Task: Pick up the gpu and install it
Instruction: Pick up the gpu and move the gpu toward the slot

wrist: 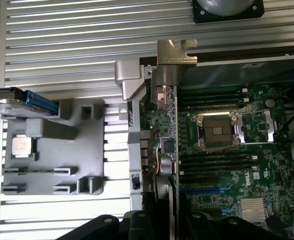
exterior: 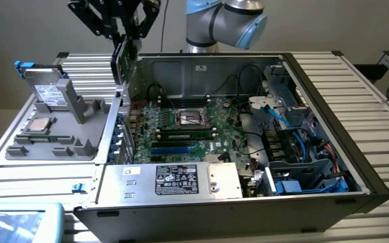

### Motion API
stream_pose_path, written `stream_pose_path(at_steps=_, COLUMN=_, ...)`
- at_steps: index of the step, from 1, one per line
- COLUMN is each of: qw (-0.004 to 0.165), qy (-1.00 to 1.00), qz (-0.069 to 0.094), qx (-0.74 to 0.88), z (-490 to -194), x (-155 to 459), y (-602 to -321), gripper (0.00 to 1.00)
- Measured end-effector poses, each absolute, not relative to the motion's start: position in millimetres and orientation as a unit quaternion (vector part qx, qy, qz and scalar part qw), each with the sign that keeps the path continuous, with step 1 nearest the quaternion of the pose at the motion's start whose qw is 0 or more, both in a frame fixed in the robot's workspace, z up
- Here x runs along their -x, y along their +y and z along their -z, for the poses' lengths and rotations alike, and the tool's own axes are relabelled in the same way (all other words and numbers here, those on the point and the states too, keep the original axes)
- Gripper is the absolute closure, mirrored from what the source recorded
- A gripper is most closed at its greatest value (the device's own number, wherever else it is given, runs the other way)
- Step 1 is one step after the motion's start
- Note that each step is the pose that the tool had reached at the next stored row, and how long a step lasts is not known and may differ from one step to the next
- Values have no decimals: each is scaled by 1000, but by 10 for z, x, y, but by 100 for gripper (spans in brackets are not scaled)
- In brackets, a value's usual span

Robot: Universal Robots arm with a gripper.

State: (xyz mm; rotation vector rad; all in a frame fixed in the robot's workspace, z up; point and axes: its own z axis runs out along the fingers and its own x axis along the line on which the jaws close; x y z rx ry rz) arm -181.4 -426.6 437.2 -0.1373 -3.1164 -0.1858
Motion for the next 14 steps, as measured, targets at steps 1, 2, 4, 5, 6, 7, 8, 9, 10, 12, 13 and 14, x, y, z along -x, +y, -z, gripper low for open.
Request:
stream_pose_path(at_steps=1, qw=8, qy=-997, qz=59, qx=44, z=-4367, x=1769, y=-4268, gripper=71)
stream_pose_path(at_steps=2, qw=8, qy=-997, qz=60, qx=44, z=-4361, x=1725, y=-4270, gripper=71)
stream_pose_path(at_steps=4, qw=8, qy=-997, qz=59, qx=44, z=-4351, x=1633, y=-4276, gripper=71)
stream_pose_path(at_steps=5, qw=8, qy=-997, qz=59, qx=44, z=-4347, x=1589, y=-4280, gripper=71)
stream_pose_path(at_steps=6, qw=8, qy=-997, qz=59, qx=44, z=-4342, x=1543, y=-4284, gripper=71)
stream_pose_path(at_steps=7, qw=8, qy=-997, qz=59, qx=44, z=-4334, x=1498, y=-4286, gripper=71)
stream_pose_path(at_steps=8, qw=8, qy=-997, qz=59, qx=44, z=-4323, x=1449, y=-4287, gripper=71)
stream_pose_path(at_steps=9, qw=8, qy=-997, qz=59, qx=44, z=-4310, x=1405, y=-4288, gripper=71)
stream_pose_path(at_steps=10, qw=8, qy=-997, qz=59, qx=44, z=-4296, x=1361, y=-4290, gripper=71)
stream_pose_path(at_steps=12, qw=8, qy=-997, qz=59, qx=44, z=-4262, x=1270, y=-4293, gripper=71)
stream_pose_path(at_steps=13, qw=8, qy=-997, qz=59, qx=44, z=-4245, x=1225, y=-4295, gripper=71)
stream_pose_path(at_steps=14, qw=8, qy=-997, qz=59, qx=44, z=-4231, x=1179, y=-4296, gripper=71)
